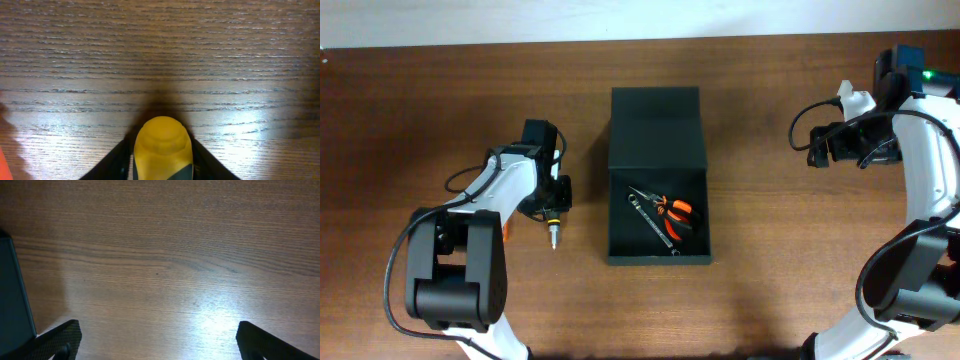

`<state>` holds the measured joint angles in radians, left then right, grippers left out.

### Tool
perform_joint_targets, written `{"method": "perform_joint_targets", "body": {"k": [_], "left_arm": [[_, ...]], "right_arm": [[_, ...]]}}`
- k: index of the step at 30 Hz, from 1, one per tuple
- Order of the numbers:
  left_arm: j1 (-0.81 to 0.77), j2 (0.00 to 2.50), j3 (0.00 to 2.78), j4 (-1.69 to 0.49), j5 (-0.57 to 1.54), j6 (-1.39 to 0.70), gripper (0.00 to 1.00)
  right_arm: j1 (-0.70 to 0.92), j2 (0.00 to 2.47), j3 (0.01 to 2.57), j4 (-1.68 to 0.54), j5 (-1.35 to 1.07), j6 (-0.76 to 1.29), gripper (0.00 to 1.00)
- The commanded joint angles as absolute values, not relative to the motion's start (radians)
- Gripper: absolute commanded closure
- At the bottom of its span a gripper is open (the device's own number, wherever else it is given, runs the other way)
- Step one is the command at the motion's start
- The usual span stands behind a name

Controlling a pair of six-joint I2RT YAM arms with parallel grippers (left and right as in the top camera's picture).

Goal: Pack container
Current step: 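Lower the left gripper and close it on the screwdriver handle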

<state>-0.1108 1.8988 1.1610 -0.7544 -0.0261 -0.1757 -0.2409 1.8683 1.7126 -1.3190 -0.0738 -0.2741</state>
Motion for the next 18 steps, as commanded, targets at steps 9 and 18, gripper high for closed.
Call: {"method": "perform_joint_targets", "body": {"k": [9, 18], "left_arm": [[-0.109, 1.904, 1.147, -0.756, -0.022, -0.174, 0.71], [-0.109, 1.903, 1.271, -0.904, 0.044, -0.174, 0.71]], "right_arm": [[-0.243, 1.870, 1.713, -1.319, -0.086, -0.284, 0.01], [-0.243, 1.870, 1.713, -1.319, -0.086, -0.283, 0.01]]}}
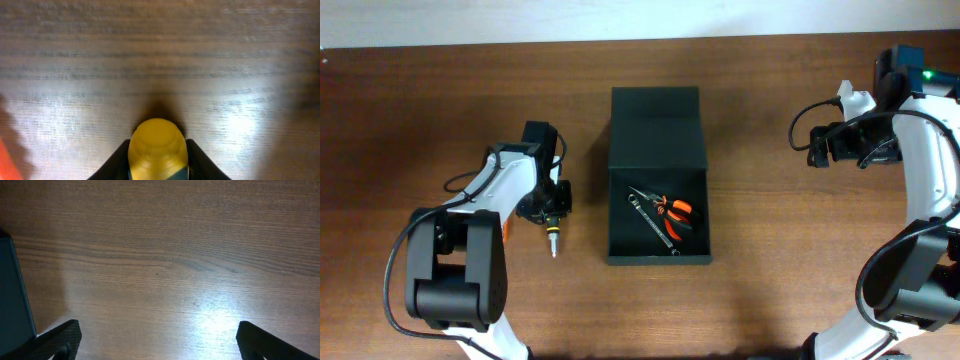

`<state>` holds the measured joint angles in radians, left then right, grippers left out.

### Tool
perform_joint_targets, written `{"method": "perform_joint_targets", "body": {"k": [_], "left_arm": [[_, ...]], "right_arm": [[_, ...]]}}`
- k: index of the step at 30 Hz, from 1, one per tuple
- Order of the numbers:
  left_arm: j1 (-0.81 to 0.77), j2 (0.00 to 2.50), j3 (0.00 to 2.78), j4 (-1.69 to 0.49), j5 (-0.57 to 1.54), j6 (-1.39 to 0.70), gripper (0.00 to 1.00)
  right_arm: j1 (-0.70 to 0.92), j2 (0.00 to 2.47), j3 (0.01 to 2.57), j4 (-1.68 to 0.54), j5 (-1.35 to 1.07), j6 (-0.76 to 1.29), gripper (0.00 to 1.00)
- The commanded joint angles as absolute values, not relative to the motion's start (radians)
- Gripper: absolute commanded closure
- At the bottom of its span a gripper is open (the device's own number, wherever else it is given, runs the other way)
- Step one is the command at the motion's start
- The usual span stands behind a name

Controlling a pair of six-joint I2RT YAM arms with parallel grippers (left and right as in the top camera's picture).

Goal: Pack container
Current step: 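Lower the left gripper and close it on the screwdriver handle, then lift the screwdriver and carry it over the black box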

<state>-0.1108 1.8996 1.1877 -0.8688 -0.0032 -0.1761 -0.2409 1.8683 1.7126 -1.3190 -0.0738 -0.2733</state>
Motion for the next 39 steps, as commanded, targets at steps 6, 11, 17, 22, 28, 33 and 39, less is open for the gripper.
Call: {"method": "perform_joint_targets", "body": {"k": [6, 11, 17, 22, 28, 33, 39], "left_arm": [[-0.113, 1.901, 1.420, -1.009, 0.078, -0.128, 0.71], [-0.147, 1.892, 1.543, -1.105, 0.098, -0.086, 0.71], [-0.265, 1.840, 1.652, -1.168, 0.124, -0.051, 0.71], [-0.392, 1.803, 1.678, -1.153, 0.200, -0.051, 0.71], [-0.502, 1.803, 1.677, -1.133, 0.195, -0.051, 0.71], [-0.548, 1.808, 1.676, -1.081, 0.195, -0.051, 0.70], [-0.555, 1.842, 1.676, -1.036, 0.195, -0.051, 0.69]], "right_arm": [[-0.243, 1.870, 1.713, -1.319, -0.086, -0.284, 0.01], [-0.243, 1.870, 1.713, -1.319, -0.086, -0.284, 0.01], [-0.243, 1.870, 1.713, -1.319, -0.086, -0.284, 0.01], [-0.243, 1.870, 1.713, -1.319, -0.086, -0.284, 0.01], [-0.243, 1.870, 1.713, -1.319, -0.086, -0.284, 0.01], [-0.244, 1.870, 1.713, -1.319, -0.086, -0.284, 0.01], [-0.243, 1.870, 1.713, -1.319, -0.086, -0.284, 0.01]]}}
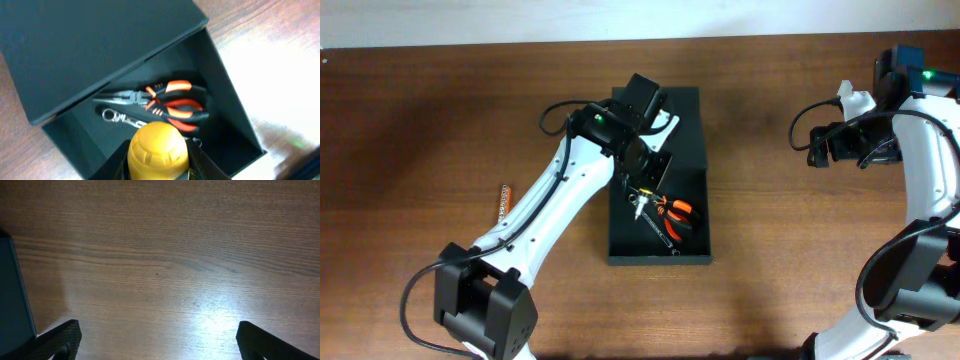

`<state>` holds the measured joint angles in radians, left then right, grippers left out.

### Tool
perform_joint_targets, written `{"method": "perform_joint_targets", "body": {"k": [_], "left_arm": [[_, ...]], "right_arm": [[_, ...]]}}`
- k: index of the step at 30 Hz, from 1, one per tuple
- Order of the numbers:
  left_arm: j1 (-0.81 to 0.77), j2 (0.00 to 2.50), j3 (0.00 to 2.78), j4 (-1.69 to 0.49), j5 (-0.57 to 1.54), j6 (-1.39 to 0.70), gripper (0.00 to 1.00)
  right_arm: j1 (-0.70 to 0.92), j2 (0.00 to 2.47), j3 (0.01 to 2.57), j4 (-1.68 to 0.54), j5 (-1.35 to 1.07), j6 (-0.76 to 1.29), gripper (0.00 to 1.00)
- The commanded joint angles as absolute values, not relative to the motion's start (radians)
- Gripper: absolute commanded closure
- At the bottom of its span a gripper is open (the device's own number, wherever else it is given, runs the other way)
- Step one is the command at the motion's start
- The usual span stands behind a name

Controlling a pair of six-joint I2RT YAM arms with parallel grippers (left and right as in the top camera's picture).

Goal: Pack container
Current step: 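Lift the screwdriver and carry it over the black box, then lower the screwdriver into the box and open the left gripper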

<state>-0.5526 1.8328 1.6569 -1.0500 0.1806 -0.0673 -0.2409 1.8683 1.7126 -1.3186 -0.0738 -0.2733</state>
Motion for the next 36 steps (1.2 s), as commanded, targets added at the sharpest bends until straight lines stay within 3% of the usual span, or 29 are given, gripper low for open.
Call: {"method": "perform_joint_targets", "body": {"k": [1, 25, 36], "left_arm": [[-0.555, 1.855, 1.676, -1.032, 0.195, -0.051, 0.69], [-0.628, 2.084, 1.670, -1.043, 0.207, -0.051, 0.69], [-0.628, 2.104, 1.670, -1.043, 0.206, -0.051, 0.65]], "right_arm": [[-0.244, 1.870, 1.713, -1.319, -0.086, -0.284, 0.01], [-0.243, 1.870, 1.713, -1.319, -0.086, -0.284, 0.02], [-0.243, 1.870, 1.713, -1.319, -0.086, -0.284, 0.01]]}}
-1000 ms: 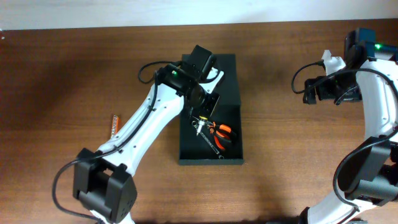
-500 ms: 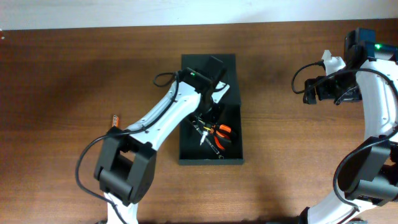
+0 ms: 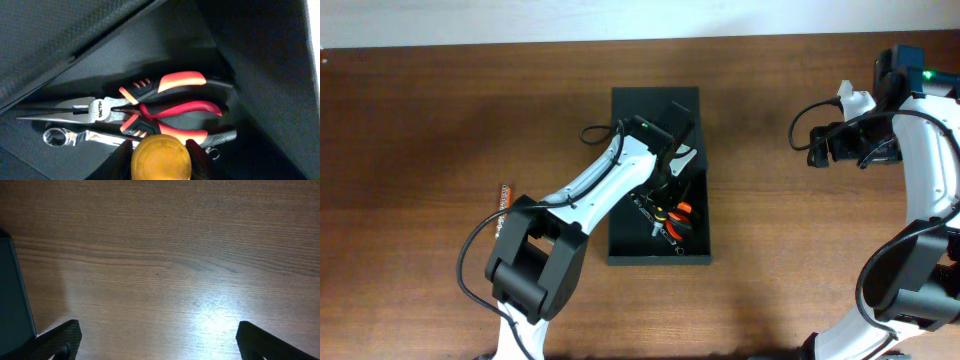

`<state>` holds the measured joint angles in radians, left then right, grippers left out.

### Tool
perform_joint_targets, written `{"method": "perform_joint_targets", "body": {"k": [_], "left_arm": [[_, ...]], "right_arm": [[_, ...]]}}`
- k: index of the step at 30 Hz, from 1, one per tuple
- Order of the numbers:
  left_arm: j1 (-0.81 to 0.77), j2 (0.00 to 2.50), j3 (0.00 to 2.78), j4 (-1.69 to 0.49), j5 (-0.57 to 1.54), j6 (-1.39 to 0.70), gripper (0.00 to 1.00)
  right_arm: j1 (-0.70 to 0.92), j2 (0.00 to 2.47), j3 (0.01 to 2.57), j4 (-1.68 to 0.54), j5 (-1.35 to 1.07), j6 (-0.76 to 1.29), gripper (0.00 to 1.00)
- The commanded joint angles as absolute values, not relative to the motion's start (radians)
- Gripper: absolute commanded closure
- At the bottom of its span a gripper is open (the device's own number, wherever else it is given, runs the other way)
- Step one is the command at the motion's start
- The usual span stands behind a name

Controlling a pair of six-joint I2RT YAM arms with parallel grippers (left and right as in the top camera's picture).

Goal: Pack container
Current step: 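Lower the screwdriver into the box and open the left gripper, then withdraw the left gripper to the left over the orange socket rail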

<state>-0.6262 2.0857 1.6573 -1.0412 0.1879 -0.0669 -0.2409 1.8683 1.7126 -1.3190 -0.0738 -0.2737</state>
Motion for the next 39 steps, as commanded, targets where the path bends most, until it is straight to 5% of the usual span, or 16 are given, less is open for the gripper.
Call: {"method": "perform_joint_targets", "body": {"k": [1, 6, 16, 24, 32, 39], "left_arm": [[-0.628, 2.106, 1.670, -1.043, 0.206, -0.051, 0.65], [-0.623, 2.107, 1.688, -1.030, 0.203, -0.051, 0.47], [-0.611, 2.107, 1.967, -1.173, 0.186, -0.051, 0.39], [-0.609, 2.107, 2.218, -1.344, 0.009, -0.052, 0.01], [-0.546, 2.107, 2.402, -1.517, -0.195, -0.133, 0.01], [-0.326, 2.104, 2.505, -1.688, -0.248, -0.234, 0.01]], "right_arm": [[-0.243, 1.870, 1.713, -1.319, -0.086, -0.284, 0.01], [-0.243, 1.870, 1.713, -1.319, -0.086, -0.284, 0.01], [-0.243, 1.870, 1.713, -1.319, -0.086, -0.284, 0.01], [-0.243, 1.870, 1.713, -1.319, -0.086, -0.284, 0.01], [-0.243, 1.870, 1.713, -1.319, -0.086, -0.284, 0.01], [-0.243, 1.870, 1.713, -1.319, -0.086, -0.284, 0.01]]}}
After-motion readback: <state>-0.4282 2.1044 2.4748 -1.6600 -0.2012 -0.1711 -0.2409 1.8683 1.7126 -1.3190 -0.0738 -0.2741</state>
